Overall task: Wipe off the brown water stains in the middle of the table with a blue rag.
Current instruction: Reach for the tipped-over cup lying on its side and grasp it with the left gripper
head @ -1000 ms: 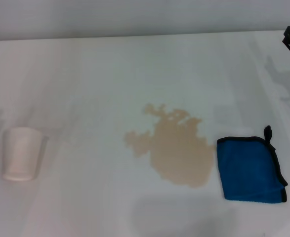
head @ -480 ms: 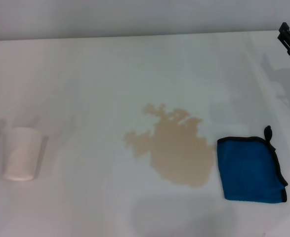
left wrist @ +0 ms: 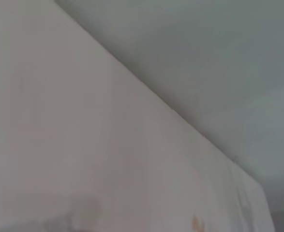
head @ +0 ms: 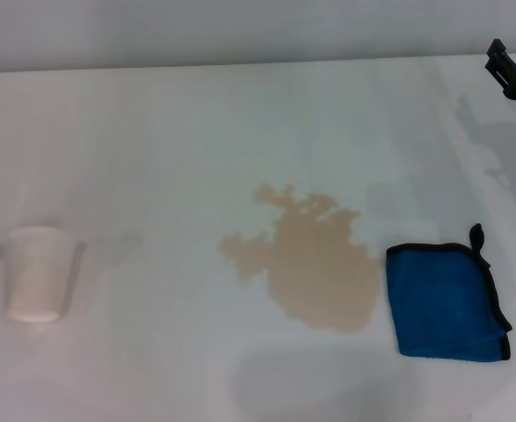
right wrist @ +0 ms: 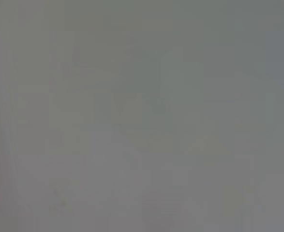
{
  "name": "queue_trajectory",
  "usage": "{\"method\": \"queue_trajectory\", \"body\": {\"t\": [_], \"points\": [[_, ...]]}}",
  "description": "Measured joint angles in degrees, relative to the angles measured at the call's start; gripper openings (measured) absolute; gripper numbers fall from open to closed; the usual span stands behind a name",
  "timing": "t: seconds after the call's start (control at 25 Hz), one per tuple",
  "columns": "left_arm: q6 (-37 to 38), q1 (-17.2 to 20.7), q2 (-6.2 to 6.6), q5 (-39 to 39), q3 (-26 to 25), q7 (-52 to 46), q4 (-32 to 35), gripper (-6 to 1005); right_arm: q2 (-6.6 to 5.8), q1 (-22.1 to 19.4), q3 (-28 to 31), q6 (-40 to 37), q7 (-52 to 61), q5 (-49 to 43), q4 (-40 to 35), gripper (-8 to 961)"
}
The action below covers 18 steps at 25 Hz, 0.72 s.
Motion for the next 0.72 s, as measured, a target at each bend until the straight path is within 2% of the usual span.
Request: {"method": "queue_trajectory", "body": {"t": [0.08, 0.2, 0.32, 0.36, 0.48, 0.6, 0.72], "points": [[-2.63, -0.45, 1.67, 0.64, 0.22, -3.48, 4.18, 795, 0.00, 0.03, -0.01, 0.02, 0.01, 0.00, 0.00, 842], [-6.35, -2.15, 4.87, 3.82, 0.54, -8.35, 7.28, 794, 0.00, 0.06, -0.03, 0.03, 0.02, 0.00, 0.23, 842], [-11.74, -6.11, 7.72, 10.68, 0.56, -10.86, 7.88, 794, 0.00, 0.06, -0.03, 0.04, 0.12, 0.08, 0.37, 842], [-12.86, -7.33, 8.19, 13.24, 0.54, -11.19, 7.93, 794, -0.01, 0.05, -0.02, 0.04, 0.15, 0.19, 0.37, 842], [-16.35, -12.08, 8.51, 23.21, 0.78, -11.59, 7.98, 795, -0.01, 0.04, -0.02, 0.04, 0.17, 0.30, 0.12, 841], [-17.73, -15.85, 7.46, 29.03, 3.61, -11.54, 7.94, 797, -0.01, 0.20, -0.02, 0.04, 0.19, 0.30, -0.02, 841], [-17.65, -18.49, 6.43, 30.44, 7.73, -11.81, 7.55, 793, -0.01, 0.43, -0.02, 0.04, 0.27, 0.27, 0.03, 841]]}}
